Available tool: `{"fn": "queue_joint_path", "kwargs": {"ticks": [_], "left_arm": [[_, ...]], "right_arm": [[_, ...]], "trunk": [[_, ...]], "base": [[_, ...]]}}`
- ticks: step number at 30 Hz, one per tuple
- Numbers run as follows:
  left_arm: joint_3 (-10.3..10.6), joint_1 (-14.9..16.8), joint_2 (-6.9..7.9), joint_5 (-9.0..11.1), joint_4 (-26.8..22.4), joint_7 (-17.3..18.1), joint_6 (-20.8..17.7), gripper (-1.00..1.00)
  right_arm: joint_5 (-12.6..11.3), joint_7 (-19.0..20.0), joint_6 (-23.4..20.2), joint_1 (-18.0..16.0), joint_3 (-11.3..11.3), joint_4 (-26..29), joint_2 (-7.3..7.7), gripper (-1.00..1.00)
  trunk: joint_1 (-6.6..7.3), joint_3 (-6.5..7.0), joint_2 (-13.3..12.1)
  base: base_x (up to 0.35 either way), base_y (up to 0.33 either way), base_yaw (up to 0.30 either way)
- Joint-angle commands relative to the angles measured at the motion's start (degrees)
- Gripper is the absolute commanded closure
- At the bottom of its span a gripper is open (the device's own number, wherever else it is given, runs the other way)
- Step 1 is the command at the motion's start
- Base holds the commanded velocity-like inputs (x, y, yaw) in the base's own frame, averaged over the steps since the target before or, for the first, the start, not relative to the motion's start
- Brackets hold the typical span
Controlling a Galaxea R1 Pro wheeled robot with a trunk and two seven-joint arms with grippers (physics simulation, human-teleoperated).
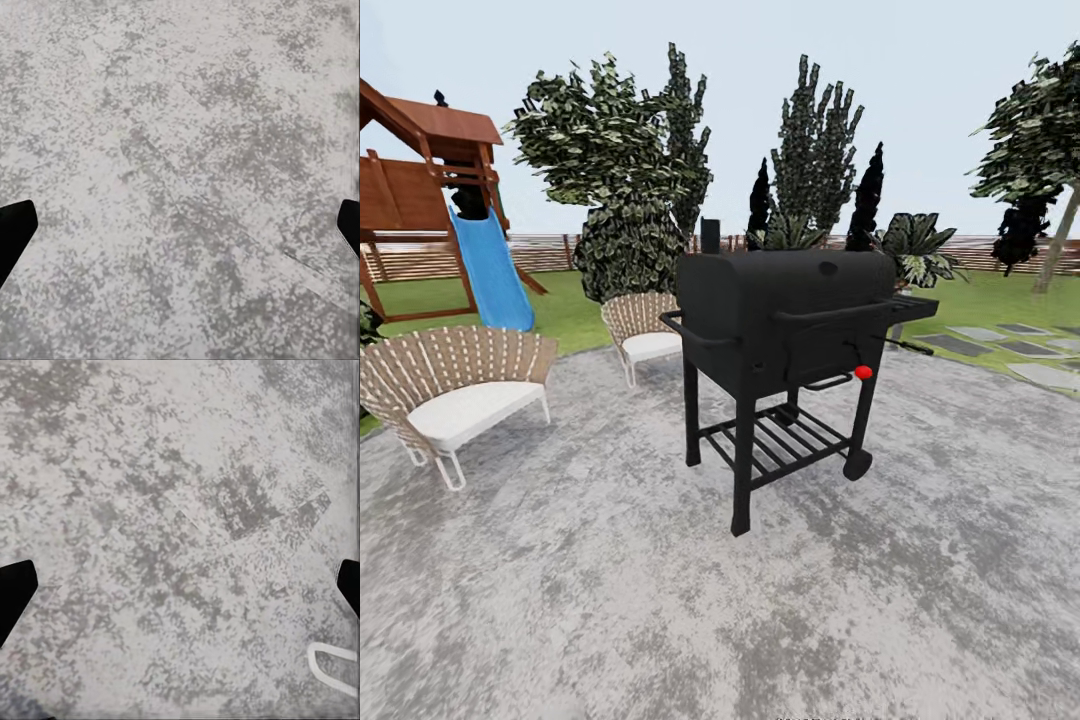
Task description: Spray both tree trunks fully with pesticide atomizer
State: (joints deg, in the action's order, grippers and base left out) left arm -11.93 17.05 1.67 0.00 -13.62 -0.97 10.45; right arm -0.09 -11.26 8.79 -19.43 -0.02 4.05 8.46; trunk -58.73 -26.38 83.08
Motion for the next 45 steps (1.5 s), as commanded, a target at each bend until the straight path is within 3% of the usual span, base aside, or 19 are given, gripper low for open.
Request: {"fn": "queue_joint_path", "kwargs": {"ticks": [1,35,45], "left_arm": [[0.0,0.0,0.00,0.0,0.0,0.0,0.0,-1.00],[0.0,0.0,0.00,0.0,0.0,-0.1,-0.1,-1.00],[0.0,0.0,0.00,0.0,0.0,-0.1,-0.1,-1.00]], "right_arm": [[0.0,0.0,0.0,0.0,0.0,0.0,-0.01,-1.00],[0.0,0.0,0.0,0.0,0.0,0.0,-0.46,-1.00],[0.0,0.0,0.0,0.0,0.0,0.0,-0.46,-1.00]], "trunk": [[0.00,0.03,0.0],[0.00,1.09,0.0],[0.00,1.40,0.0]], "base": [[0.000,0.000,-0.294],[0.046,0.000,-0.295],[0.256,0.000,-0.295]]}}
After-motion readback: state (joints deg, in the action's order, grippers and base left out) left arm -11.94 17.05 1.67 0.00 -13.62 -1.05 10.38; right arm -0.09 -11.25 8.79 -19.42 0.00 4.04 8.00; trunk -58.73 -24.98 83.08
